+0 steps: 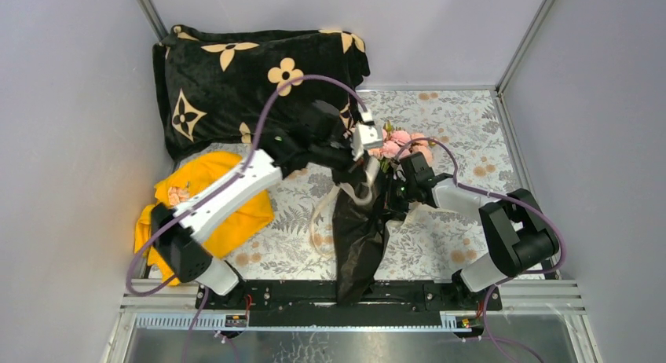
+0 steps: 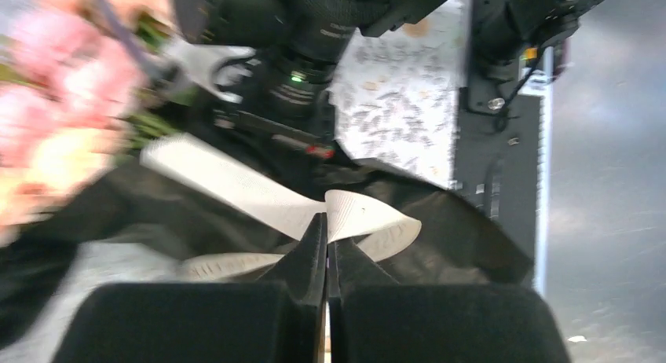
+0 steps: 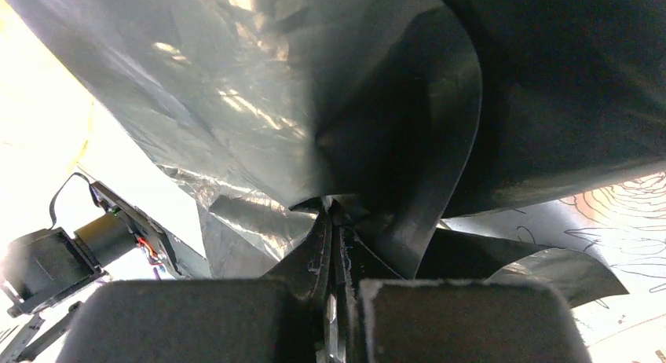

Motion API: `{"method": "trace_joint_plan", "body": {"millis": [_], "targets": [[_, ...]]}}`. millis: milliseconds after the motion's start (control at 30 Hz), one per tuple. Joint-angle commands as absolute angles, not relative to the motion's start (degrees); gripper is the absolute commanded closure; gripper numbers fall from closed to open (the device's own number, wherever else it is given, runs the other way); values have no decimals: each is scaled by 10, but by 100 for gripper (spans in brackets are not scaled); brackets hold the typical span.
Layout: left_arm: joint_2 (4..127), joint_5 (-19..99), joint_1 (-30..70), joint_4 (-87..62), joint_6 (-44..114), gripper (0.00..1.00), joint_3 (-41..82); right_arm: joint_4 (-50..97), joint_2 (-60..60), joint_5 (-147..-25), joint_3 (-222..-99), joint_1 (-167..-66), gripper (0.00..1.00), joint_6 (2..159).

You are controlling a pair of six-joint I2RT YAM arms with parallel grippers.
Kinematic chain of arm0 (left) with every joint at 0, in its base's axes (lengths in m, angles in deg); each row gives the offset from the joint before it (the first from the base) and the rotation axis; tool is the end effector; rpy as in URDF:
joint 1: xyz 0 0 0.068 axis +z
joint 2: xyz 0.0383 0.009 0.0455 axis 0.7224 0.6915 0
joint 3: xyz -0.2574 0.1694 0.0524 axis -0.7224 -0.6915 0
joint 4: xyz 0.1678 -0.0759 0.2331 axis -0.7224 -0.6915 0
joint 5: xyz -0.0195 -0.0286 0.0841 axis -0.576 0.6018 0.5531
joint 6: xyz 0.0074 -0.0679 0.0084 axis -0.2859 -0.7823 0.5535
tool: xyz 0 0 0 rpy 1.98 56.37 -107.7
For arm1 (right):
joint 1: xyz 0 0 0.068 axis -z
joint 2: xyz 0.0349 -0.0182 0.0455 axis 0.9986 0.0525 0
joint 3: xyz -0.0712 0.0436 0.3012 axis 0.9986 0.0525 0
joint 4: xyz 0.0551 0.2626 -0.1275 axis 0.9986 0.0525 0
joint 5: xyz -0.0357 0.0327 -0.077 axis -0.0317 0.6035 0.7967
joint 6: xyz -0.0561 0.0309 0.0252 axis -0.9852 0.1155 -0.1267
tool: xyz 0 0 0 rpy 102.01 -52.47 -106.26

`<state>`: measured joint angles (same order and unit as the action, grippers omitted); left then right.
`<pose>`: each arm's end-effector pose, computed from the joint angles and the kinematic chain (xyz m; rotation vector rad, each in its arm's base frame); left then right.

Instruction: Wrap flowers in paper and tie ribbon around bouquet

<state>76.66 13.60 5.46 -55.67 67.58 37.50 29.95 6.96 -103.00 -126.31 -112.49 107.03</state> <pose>0.2633 -0.2692 0.4163 1.4166 1.7335 -0.8706 0.2804 0.1599 0.1547 -0.0085 2.6478 0.9416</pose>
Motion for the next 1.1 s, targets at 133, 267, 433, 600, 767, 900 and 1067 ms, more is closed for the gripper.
{"method": "trace_joint_plan", "body": {"millis": [133,267,433,600,767,900,1067], "targets": [[936,115,40,-378,463,100,277,270,31,-989,-1231,-1131,100,1125],[1002,108,36,-341,421,100,275,261,8,-965,-1211,-1131,96,1155],[1065,148,34,-340,418,100,270,322,-26,-910,-1238,-1131,76,1155],[1098,178,24,-340,432,100,258,403,-43,-849,-1282,-1131,58,1135],[1107,194,23,-339,442,100,247,495,-61,-760,-1338,-1131,38,1113],[1105,191,22,-332,440,100,237,580,-77,-675,-1381,-1131,29,1094],[1101,188,22,-329,440,100,230,582,-95,-663,-1340,-1087,23,1088]]}}
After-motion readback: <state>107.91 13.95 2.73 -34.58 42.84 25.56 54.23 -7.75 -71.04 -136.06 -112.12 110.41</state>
